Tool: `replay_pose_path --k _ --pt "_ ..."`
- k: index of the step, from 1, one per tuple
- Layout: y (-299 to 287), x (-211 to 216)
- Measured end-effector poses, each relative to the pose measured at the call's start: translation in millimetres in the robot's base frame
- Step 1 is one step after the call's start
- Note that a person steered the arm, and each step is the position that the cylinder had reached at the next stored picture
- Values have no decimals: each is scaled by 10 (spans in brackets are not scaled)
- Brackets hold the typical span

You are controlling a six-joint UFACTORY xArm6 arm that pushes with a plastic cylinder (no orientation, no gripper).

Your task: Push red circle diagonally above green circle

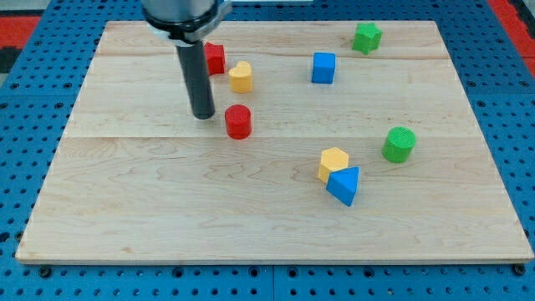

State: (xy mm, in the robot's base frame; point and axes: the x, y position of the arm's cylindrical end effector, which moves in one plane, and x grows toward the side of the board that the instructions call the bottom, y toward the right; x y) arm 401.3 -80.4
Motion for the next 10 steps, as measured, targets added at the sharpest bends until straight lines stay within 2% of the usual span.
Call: replay_pose_path --k 1,3,4,6,8,10 --pt "361 101" --pt "366 531" --pt "776 515" --pt "534 259" --pt "1302 101" --pt "1513 45"
